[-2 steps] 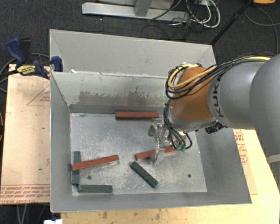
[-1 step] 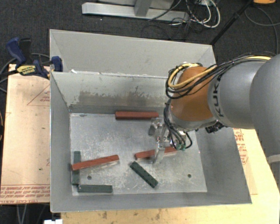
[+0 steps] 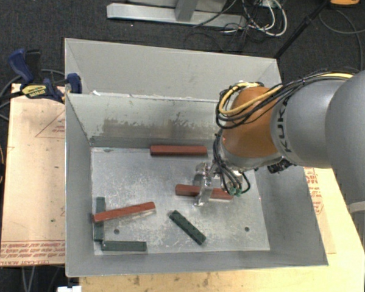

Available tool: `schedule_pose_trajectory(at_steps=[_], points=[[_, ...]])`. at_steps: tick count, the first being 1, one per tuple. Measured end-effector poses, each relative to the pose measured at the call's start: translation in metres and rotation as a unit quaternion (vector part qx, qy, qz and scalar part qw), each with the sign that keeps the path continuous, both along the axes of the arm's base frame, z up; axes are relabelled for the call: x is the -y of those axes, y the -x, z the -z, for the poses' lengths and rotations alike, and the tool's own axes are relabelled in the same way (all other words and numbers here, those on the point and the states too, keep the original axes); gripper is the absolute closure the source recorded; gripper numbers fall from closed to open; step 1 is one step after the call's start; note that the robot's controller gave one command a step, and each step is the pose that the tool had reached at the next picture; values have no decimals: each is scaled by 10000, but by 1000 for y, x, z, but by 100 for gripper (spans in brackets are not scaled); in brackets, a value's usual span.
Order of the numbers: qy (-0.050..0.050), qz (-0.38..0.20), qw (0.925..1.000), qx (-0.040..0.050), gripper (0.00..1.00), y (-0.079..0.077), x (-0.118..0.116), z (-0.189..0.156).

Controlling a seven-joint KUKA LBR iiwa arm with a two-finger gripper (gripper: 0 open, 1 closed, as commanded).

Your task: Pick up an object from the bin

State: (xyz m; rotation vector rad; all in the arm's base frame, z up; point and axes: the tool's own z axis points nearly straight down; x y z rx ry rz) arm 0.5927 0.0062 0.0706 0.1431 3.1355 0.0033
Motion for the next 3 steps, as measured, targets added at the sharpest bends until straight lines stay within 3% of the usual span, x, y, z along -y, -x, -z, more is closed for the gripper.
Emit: schedule_pose_trajectory(at_steps=[1,3], points=[[1,-1,10000,24,100,-2,0,-55],[1,-4,10000,13,100,-4,-1,-95]])
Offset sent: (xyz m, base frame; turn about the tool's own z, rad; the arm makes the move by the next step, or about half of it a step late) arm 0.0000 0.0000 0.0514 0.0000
